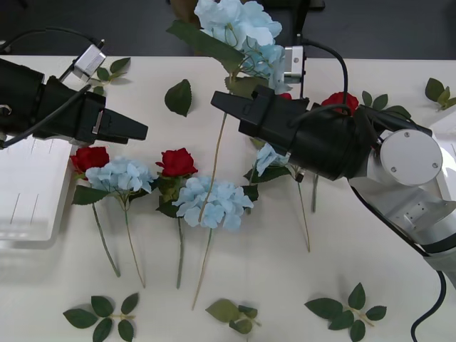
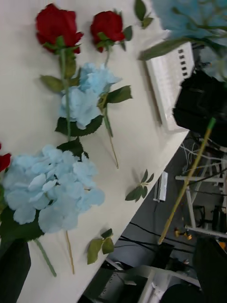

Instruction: Place the red flowers into the right box and the blue flowers into the left box. If a person shows an open palm, hand one flower to the person first, then continue sorting.

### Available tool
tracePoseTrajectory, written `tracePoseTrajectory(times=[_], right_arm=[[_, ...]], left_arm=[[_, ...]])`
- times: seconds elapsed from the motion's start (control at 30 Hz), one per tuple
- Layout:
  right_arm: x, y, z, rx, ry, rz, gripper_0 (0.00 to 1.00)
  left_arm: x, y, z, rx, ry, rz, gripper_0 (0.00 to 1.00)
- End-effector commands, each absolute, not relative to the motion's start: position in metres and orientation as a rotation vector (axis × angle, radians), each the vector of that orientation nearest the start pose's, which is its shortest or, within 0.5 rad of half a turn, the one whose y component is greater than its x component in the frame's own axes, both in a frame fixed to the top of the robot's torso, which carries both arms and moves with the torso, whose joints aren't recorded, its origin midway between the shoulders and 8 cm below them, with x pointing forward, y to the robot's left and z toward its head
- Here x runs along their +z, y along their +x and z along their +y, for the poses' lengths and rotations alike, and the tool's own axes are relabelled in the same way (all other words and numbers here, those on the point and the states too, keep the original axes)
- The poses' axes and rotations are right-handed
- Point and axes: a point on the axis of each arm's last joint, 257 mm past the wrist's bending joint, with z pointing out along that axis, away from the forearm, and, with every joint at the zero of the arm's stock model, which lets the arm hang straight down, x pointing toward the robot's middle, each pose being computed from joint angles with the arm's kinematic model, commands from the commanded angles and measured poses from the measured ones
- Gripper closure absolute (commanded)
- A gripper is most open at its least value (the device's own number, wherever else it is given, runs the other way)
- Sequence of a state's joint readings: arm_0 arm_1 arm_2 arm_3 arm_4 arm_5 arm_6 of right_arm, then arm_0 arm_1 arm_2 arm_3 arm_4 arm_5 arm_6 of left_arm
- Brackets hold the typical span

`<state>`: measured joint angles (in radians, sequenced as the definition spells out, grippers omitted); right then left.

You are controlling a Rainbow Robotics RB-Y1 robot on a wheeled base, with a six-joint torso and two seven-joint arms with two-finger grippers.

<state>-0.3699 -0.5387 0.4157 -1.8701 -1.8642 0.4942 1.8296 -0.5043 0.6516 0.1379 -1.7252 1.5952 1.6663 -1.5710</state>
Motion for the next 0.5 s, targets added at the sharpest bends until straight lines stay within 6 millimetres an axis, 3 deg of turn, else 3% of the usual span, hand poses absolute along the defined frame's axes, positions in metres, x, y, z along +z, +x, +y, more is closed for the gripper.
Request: tracePoseTrajectory(times=[0.03,0.2,0.4,0.5], right_arm=[[-0.005,0.438,0.028,1.54,-0.31,1.554,1.0],[-0.004,0.438,0.027,1.543,-0.307,1.55,1.0],[-0.004,0.438,0.027,1.541,-0.308,1.549,1.0],[-0.005,0.438,0.028,1.541,-0.31,1.55,1.0]], left_arm=[[-0.077,0.409,0.124,-1.151,0.927,2.062,0.0],[-0.076,0.413,0.094,-1.193,0.956,1.917,0.0],[-0.094,0.423,0.04,-1.252,0.865,1.82,0.0],[-0.101,0.425,0.023,-1.269,0.83,1.814,0.0]])
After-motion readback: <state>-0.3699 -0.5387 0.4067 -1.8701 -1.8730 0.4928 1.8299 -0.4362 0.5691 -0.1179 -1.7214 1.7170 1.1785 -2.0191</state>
